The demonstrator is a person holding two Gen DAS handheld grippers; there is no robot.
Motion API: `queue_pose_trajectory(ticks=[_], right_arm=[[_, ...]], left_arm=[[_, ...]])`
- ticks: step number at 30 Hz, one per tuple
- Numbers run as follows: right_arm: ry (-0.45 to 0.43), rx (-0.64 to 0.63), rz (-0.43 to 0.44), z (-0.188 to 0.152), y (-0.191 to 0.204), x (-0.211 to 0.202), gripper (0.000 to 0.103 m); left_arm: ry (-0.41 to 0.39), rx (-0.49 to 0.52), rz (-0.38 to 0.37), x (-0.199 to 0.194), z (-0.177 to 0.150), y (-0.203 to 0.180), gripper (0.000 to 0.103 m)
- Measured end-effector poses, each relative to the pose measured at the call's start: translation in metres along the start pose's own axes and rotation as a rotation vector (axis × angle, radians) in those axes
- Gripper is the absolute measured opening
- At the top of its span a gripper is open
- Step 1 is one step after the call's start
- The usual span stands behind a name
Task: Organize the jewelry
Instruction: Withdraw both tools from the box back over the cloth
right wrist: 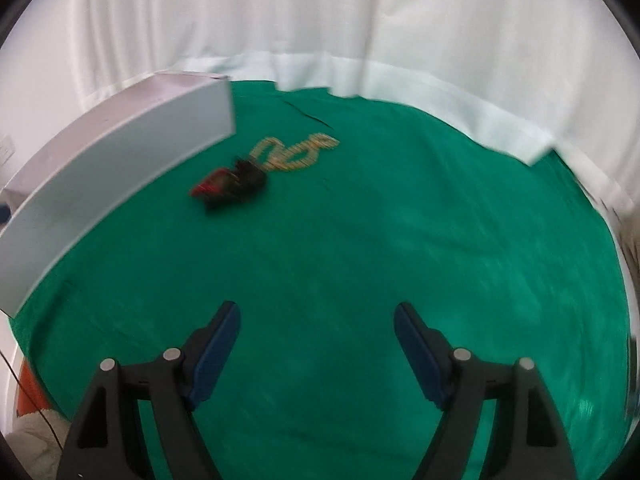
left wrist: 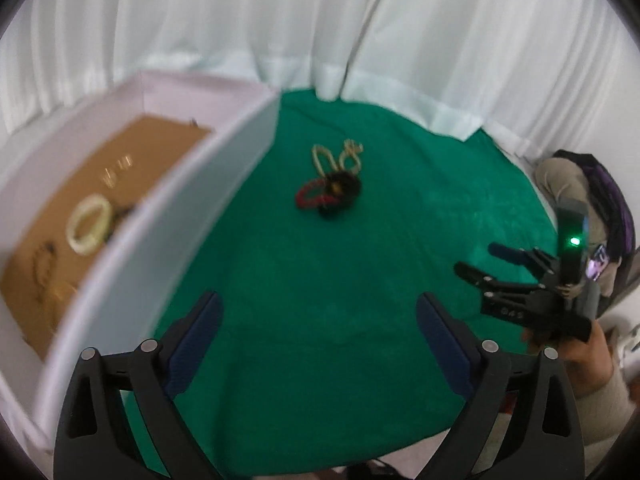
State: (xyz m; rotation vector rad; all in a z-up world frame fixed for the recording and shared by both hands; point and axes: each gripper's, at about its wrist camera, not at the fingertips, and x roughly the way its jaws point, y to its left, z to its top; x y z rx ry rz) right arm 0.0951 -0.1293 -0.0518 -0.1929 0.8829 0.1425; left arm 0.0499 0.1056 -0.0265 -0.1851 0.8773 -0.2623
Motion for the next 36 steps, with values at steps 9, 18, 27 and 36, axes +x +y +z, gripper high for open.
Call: queue_pose_trajectory(ticks=[9,18,27,36], right_arm=[[0.011,0.124,-0.061,-0.048,-0.037,-0.007,0.081],[-0.004,0.149,-0.053,-0.058,-0.043,-0.019,0.081],[-0.002,0.13,-0.038,-0.057,-0.03,-0.019,0.081],[0.013,0.111,-0.033,-0.058,-0.023,-0.018,0.081]], left_arm=[[0.067,0.013,0.052,0.026,-0.023,-0.008,0.097],[0.079,-0.024,0.062,0.028,-0.034,0.002,0.097],[0.082,-0.022,0.065,0.028,-0.035,0.003,0.097],[0.1,-0.023,0.069,0.037,-0.036,0.005,0.097]])
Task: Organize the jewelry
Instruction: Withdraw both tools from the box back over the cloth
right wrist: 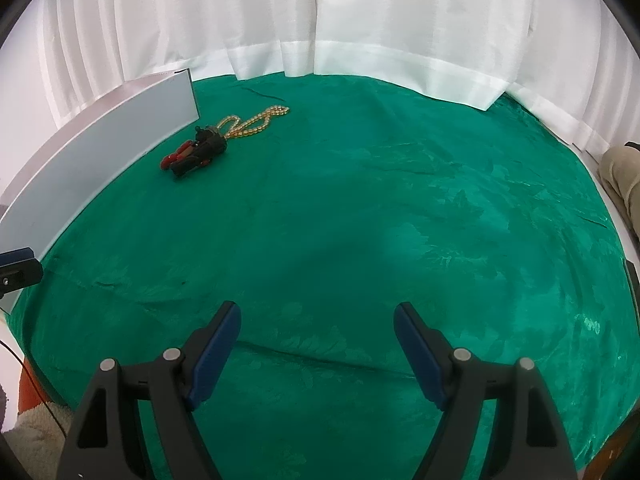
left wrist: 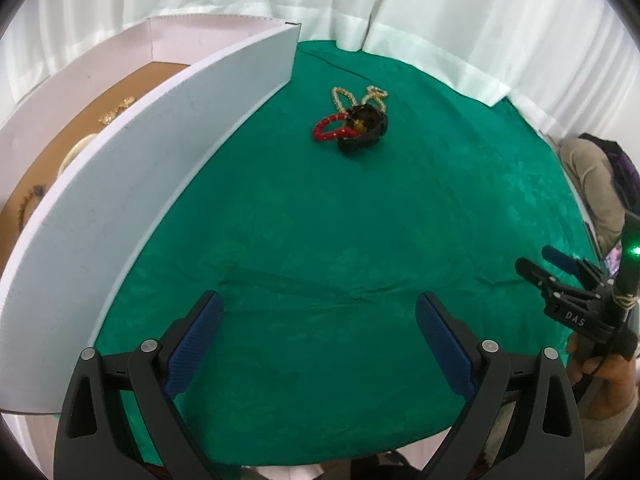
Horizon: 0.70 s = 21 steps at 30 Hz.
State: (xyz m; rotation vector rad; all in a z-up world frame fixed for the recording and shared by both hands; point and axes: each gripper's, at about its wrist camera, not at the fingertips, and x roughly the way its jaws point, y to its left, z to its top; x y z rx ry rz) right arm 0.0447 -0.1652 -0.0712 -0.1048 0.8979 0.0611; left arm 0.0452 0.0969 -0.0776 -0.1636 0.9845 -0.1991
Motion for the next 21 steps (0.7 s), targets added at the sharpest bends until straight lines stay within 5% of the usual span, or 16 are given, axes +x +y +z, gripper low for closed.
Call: queue_pose_trajectory(ticks=[21], right_arm=[[0.019,0.005,0.012,-0.0052,0.0075,0.0023,0.081]], left_arm=[[0.018,0.001,-0.004,0.007,0.0015,0.0022,0.097]])
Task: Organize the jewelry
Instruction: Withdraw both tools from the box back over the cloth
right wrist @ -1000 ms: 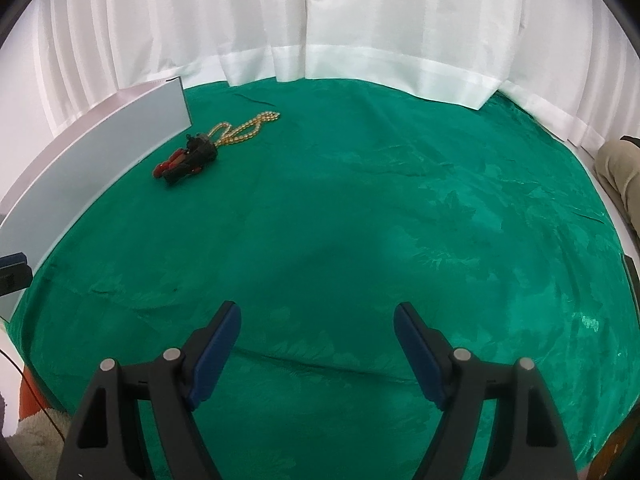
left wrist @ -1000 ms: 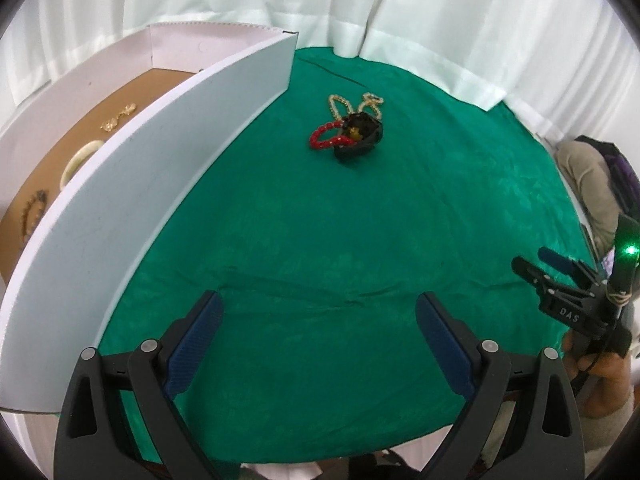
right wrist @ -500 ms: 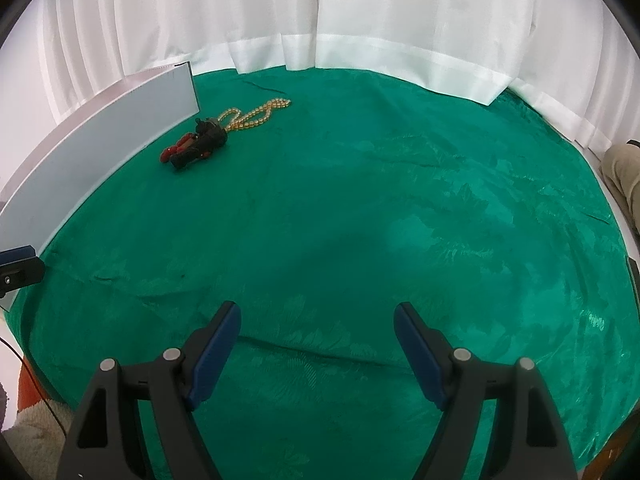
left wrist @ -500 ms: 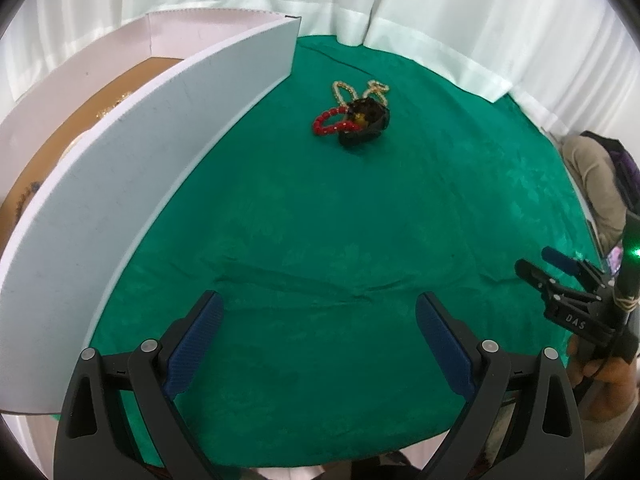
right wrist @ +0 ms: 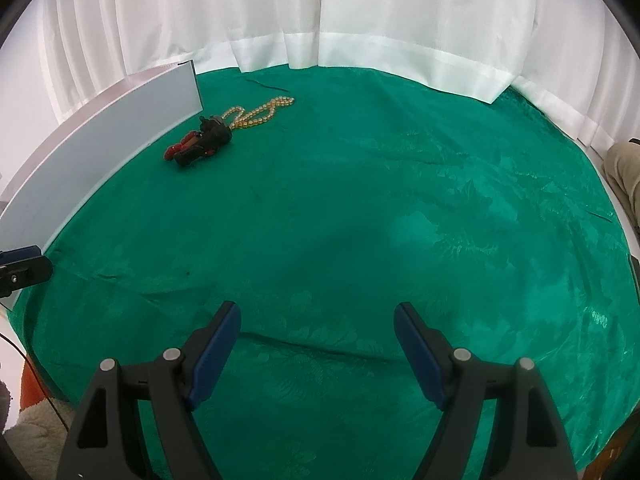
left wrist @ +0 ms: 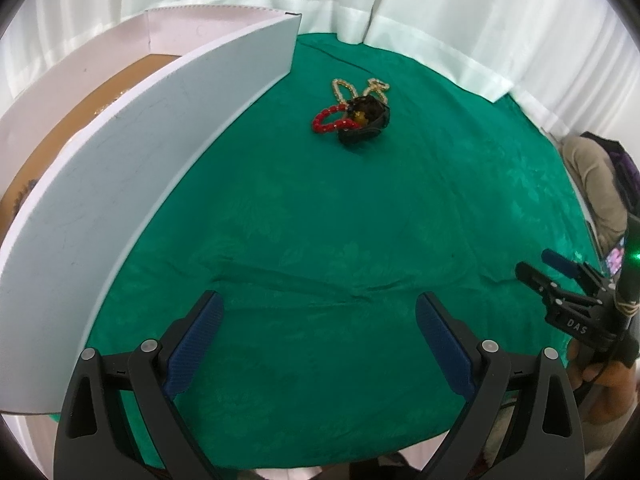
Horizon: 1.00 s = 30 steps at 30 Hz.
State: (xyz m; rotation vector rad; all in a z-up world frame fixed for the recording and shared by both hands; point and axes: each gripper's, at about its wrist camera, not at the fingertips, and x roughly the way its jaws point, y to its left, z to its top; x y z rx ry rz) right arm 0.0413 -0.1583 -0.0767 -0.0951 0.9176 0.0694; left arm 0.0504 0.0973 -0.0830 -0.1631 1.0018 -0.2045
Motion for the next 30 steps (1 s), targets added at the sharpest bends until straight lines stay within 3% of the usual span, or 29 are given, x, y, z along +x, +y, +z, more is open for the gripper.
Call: queue_pose_trajectory(ticks=[17,30], right_arm=[[0.002,0.03,0.0,0.005,-0.012,-0.005,0.081],[0.029,0.048,0.003,0.003,-0.023,0.003,0.081]], left_arm=[[-0.049,0.029,-0.008,-0.014,0.043,-0.001,0.097],[-0.016,0.047,-0.007,-0.002,0.058,-0.011,0.097]])
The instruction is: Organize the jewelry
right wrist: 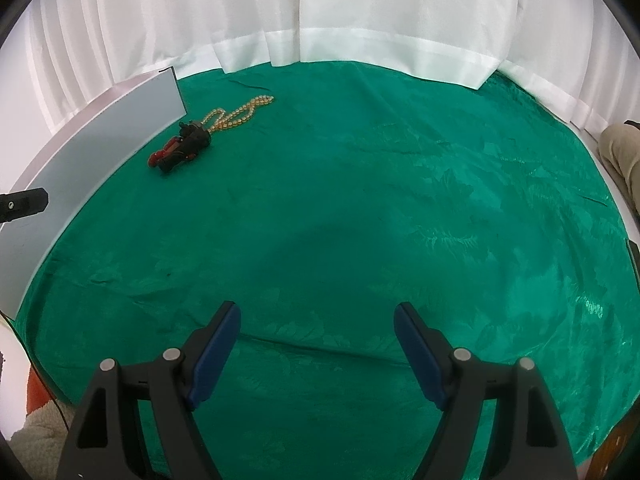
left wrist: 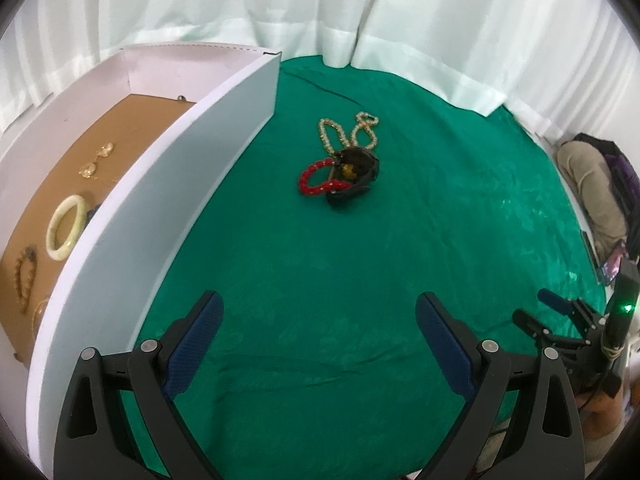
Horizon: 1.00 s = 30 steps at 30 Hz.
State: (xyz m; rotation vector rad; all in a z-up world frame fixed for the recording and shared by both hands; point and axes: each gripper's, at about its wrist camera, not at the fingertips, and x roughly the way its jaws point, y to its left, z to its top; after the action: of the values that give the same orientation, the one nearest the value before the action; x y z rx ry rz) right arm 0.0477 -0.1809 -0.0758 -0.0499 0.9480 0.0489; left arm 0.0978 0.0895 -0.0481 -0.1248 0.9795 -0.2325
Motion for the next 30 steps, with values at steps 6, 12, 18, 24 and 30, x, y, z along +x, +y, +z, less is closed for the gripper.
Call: queue_pose_trajectory(ticks=[6,12,18,24,30], right_arm=[[0.011,0.003,0.008,0.0,-0.002,0.004,0.081],[0.002,0.02,0.013,0.002,-0.008,0.001,0.081],[0.006,0.049,0.013,0.004,-0.014,0.004,0.081],[0.011,0.047,0.023,0.006,-0.015,0.006,0.081],[0.023,0.05,0.022,0.004,-0.016,0.008,0.081]], left_arm=[[0.024,0.023,-0.002,0.007,0.008,-0.005,0.097],[0.008,-0.012,-0.07,-0.001,0.05,0.004,0.097],[0.039,-0.068,-0.203,0.008,0.114,0.014,0.097],[0.16,-0.026,-0.178,0.078,0.141,-0.012,0.097],[0.182,0.073,-0.049,0.124,0.137,-0.036,0.097]])
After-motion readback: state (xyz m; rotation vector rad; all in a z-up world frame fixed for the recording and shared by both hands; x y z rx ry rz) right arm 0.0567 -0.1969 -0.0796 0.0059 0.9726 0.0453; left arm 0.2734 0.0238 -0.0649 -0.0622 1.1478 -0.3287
